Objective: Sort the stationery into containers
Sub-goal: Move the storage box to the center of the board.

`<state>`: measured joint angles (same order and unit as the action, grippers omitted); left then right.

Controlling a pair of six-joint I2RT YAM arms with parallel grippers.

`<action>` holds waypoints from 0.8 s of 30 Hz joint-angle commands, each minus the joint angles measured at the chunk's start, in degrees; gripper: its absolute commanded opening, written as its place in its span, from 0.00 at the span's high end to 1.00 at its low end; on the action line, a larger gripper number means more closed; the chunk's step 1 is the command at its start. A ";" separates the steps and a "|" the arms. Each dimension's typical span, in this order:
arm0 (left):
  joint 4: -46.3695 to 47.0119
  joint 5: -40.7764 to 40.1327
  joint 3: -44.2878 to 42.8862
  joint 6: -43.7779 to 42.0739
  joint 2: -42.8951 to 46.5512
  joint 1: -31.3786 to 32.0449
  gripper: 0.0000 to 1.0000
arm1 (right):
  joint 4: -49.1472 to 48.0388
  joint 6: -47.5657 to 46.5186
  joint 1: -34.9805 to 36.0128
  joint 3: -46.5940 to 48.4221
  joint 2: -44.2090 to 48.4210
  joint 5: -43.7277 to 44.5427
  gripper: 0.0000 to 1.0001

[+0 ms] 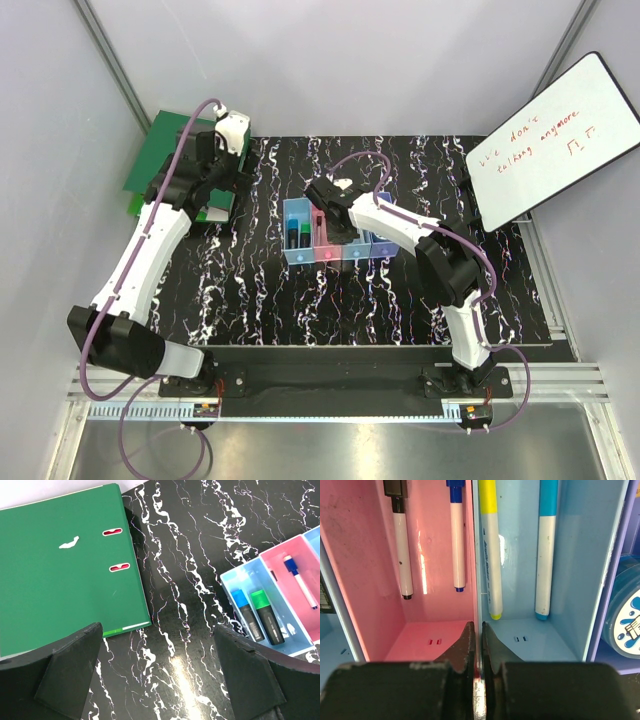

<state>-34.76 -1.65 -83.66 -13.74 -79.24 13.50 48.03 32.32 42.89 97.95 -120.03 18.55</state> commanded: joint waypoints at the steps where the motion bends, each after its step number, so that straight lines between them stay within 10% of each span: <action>1: 0.49 0.42 -3.00 -0.76 -0.38 -0.23 0.01 | 4.26 5.47 0.08 2.07 0.50 3.52 1.00; 24: 0.05 0.16 -4.58 -1.03 -0.83 -0.31 0.01 | 2.77 5.13 0.70 4.62 -0.91 -0.44 0.94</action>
<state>-36.38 -1.67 -85.17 -13.78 -80.03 13.50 51.66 37.30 42.92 100.12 -120.75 17.89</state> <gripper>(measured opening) 0.987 0.075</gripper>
